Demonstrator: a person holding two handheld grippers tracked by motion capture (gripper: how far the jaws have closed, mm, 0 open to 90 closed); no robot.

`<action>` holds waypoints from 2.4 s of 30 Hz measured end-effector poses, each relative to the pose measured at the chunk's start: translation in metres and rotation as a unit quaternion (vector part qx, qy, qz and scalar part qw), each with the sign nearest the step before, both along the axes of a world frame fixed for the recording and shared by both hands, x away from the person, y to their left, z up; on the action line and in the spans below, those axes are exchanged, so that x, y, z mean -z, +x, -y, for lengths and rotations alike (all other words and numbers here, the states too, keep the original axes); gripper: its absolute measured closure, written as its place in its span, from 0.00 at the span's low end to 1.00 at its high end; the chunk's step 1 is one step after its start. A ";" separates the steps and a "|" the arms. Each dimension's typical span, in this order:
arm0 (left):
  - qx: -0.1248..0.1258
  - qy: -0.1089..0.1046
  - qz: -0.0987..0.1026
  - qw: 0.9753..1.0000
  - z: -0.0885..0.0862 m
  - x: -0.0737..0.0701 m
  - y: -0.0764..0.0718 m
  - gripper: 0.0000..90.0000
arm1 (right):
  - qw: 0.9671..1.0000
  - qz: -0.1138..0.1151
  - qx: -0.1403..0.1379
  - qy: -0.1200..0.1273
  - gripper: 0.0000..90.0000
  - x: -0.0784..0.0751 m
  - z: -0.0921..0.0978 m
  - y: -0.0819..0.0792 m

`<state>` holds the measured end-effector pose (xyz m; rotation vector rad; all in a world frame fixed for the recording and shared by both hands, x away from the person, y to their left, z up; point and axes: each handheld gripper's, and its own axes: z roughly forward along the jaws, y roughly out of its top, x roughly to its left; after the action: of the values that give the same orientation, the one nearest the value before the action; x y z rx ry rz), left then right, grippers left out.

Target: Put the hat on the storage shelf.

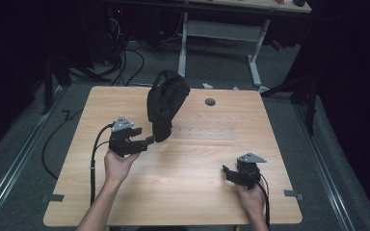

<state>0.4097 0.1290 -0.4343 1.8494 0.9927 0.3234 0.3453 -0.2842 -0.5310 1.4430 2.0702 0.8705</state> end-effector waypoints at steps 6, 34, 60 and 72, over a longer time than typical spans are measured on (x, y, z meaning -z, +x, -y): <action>-0.003 -0.005 -0.001 1.000 -0.010 -0.001 -0.010 0.38 | 1.000 0.000 0.000 0.000 0.37 0.000 0.000 0.000; -0.014 -0.010 -0.014 1.000 -0.032 0.015 -0.039 0.37 | 1.000 0.000 0.000 0.000 0.37 0.000 0.000 0.000; -0.024 -0.004 -0.040 0.999 -0.036 0.046 -0.051 0.36 | 1.000 0.000 0.001 0.001 0.37 0.000 0.000 0.000; -0.026 0.008 -0.047 0.999 -0.031 0.061 -0.052 0.36 | 1.000 -0.001 0.002 0.001 0.37 0.000 0.000 0.000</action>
<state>0.3576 0.1604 -0.4953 1.8703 1.1063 0.2775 0.3450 -0.2840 -0.5310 1.4485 2.0674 0.8708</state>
